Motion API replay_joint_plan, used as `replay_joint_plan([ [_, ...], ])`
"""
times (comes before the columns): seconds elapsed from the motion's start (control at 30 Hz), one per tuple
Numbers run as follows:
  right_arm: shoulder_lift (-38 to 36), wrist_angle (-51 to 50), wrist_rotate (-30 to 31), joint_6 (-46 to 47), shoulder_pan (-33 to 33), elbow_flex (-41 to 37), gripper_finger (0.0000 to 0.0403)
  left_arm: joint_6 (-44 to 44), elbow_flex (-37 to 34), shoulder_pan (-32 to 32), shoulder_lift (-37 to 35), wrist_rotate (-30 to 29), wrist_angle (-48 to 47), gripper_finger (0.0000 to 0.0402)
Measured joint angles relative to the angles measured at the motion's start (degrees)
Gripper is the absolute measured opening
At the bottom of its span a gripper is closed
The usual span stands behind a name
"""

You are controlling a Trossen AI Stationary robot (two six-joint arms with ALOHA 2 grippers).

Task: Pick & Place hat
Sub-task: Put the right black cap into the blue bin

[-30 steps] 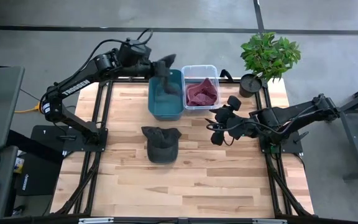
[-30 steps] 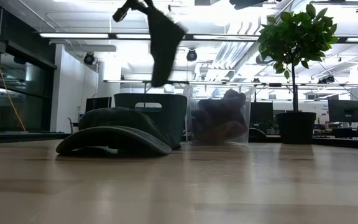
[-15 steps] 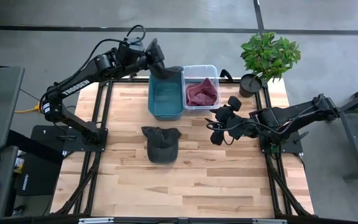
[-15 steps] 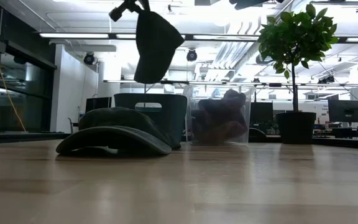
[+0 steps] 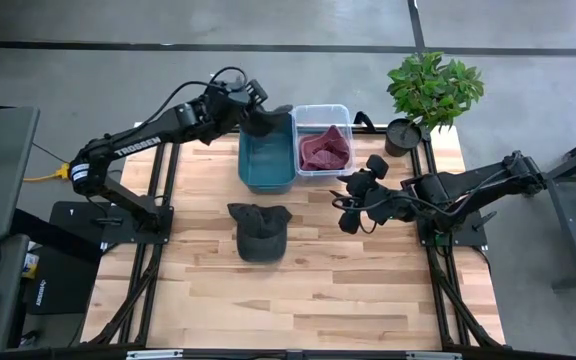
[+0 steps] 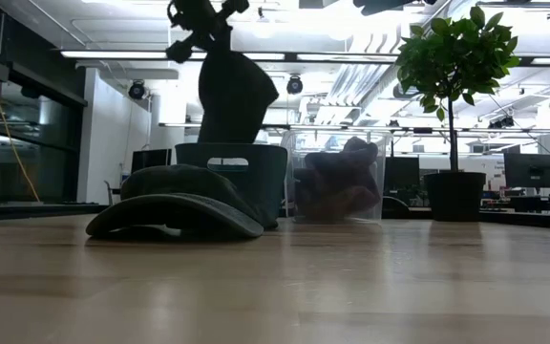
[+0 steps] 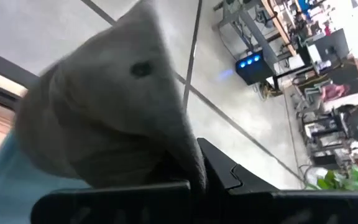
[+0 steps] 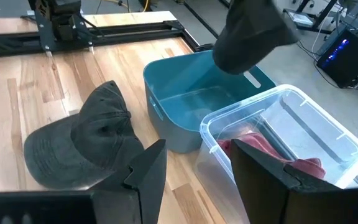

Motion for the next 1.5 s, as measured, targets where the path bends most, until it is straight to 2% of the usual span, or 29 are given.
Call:
replay_joint_plan([
  [0.4, 0.0, -2.72, -0.18, -0.05, 0.0, 0.0, 0.0172, -0.98, -5.77, -0.02, 1.09, -0.57, 12.14, 0.0],
  [0.57, 0.02, -3.54, -0.32, -0.03, 0.0, 0.0, 0.0172, -2.24, -7.69, -0.02, 1.05, -0.91, 12.42, 0.0],
  [0.8, 0.02, -3.54, -0.5, -0.03, 0.0, 0.09, 0.0172, -8.38, -14.41, -0.04, 1.09, 0.62, 12.96, 0.0],
  [0.97, 0.02, -3.54, -0.49, -0.05, 0.0, 0.09, 0.0172, -11.39, -18.36, -0.06, 1.09, 6.86, 14.77, 0.0],
  [1.1, 0.02, -3.57, -0.48, -0.05, 0.0, 0.09, 0.0172, -12.56, -20.05, -0.99, 1.09, 9.23, 14.4, 0.0],
  [1.3, 0.02, -3.72, -1.1, 0.11, 0.0, 0.09, 0.0172, -12.04, -20.34, -2.65, 1.07, 12.11, 11.95, 0.0],
  [1.5, 0.02, -3.78, -2.13, 0.01, 0.02, 0.09, 0.0172, -9.18, -20.34, -2.67, 1.07, 20.05, 7.78, 0.0005],
])
